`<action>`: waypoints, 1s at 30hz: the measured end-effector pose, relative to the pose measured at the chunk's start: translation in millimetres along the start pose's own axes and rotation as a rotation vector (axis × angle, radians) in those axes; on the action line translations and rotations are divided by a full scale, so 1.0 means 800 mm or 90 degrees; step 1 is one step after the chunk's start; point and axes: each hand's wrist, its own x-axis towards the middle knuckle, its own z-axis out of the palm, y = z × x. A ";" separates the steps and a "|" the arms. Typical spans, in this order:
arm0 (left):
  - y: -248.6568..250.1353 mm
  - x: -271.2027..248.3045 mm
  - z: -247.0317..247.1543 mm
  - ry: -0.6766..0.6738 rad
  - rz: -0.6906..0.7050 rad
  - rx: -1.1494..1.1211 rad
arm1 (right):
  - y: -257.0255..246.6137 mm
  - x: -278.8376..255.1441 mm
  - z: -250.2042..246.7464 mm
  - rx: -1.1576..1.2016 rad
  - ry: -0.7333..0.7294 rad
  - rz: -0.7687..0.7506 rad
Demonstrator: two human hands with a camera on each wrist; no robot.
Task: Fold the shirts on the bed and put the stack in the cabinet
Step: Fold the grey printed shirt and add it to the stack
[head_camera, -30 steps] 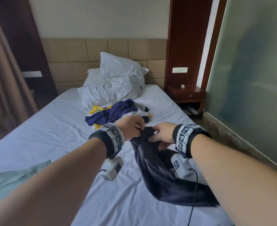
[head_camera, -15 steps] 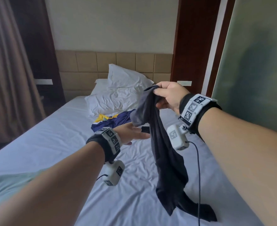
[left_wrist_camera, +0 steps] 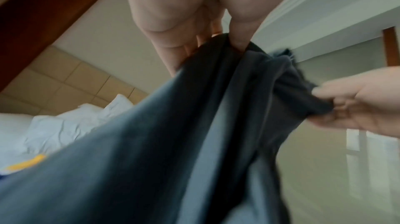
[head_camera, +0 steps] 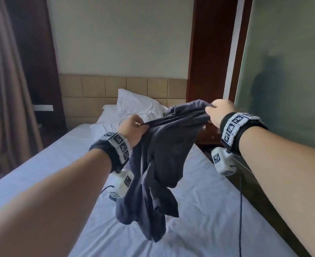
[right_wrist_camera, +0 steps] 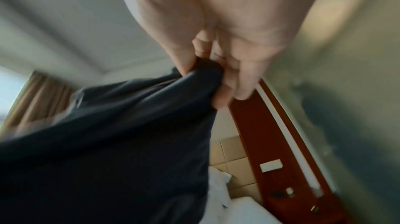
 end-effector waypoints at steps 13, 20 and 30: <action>0.027 -0.021 -0.044 -0.098 0.063 0.038 | -0.116 -0.072 0.076 -0.018 -0.325 -0.334; 0.007 -0.066 -0.030 -0.084 0.015 0.060 | -0.117 -0.079 0.072 0.089 -0.226 -0.245; -0.001 -0.099 0.058 -0.210 -0.005 0.033 | -0.091 -0.091 0.052 0.081 -0.205 -0.213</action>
